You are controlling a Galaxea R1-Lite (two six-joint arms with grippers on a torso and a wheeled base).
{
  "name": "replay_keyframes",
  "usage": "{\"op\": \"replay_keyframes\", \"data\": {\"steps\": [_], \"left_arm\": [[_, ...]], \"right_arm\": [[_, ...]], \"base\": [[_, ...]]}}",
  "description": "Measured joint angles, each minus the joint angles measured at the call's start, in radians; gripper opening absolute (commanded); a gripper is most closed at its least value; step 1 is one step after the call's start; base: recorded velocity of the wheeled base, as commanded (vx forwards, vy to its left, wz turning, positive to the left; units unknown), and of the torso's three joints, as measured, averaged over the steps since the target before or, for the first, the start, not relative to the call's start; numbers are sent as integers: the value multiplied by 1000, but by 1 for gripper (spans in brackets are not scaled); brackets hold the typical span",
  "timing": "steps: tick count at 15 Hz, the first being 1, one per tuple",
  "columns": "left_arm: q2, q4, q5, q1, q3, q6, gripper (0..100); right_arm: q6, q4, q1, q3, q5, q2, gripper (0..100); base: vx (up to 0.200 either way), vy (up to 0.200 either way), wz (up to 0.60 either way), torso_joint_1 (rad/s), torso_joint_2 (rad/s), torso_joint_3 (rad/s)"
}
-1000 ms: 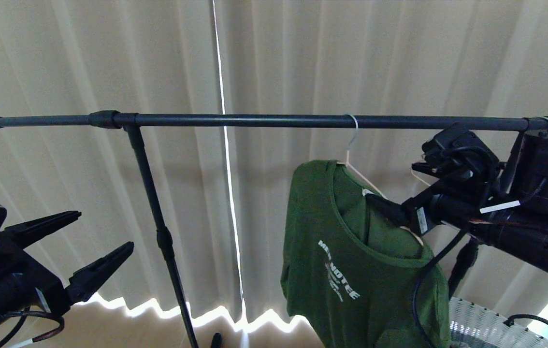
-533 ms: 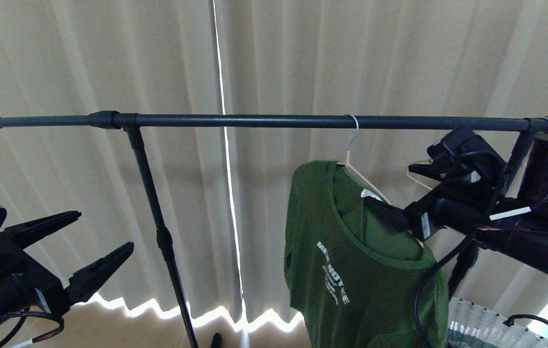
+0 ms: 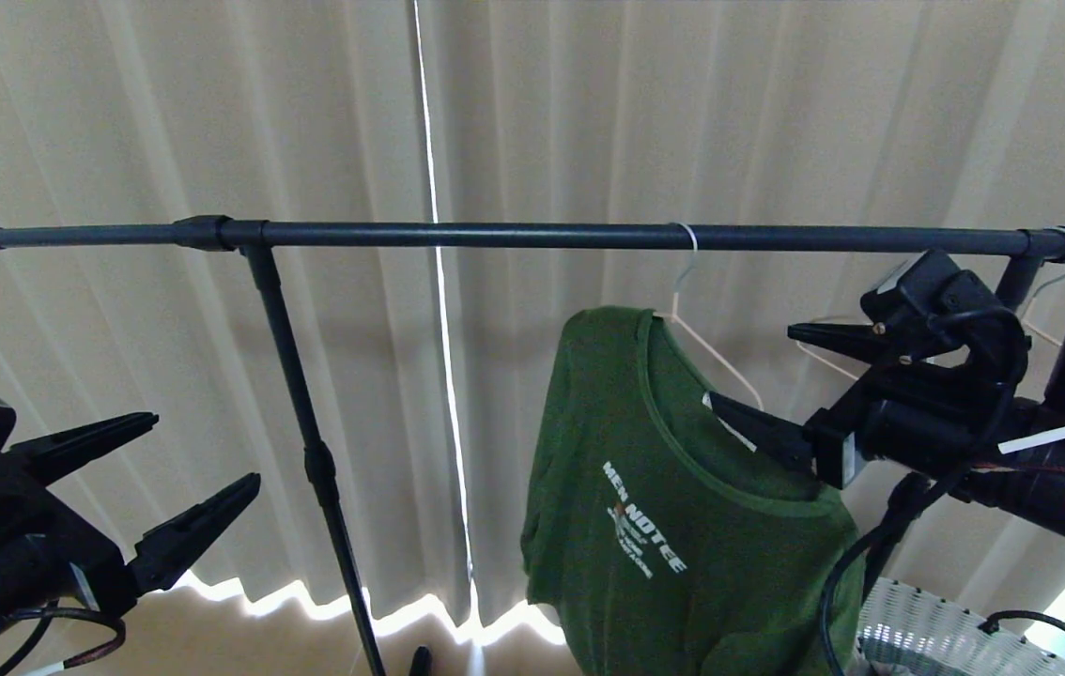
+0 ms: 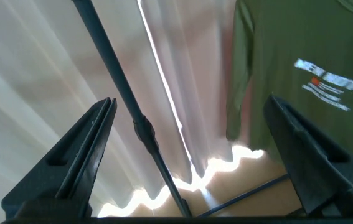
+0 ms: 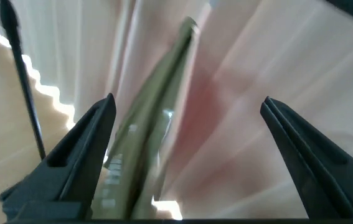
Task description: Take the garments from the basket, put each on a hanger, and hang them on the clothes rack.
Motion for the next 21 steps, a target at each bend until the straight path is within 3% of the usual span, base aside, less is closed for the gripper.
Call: {"op": "replay_keyframes", "data": {"steps": [2,6,10,15,21], "left_arm": [[0,0,0,0,1,1,100],[6,1,0,2,4,2,100],[4,2,4,12,31,-2,100],[13,4,6,62,85,-9,100],[38,3,5,83,117,-1,100]], "right_arm": [[-1,-24,-1,19,23,-5,100],[-8,-1,-66,74,-22,-53,100],[-6,109,-261,169,-67,-167,100],[-8,254,-426,286,-90,-321,100],[-10,299,-481,463,-107,-512,100]], "base": [[0,0,0,0,0,0],[0,0,0,0,0,0],[0,0,0,0,0,0],[0,0,0,0,0,0],[0,0,0,0,0,0]]}}
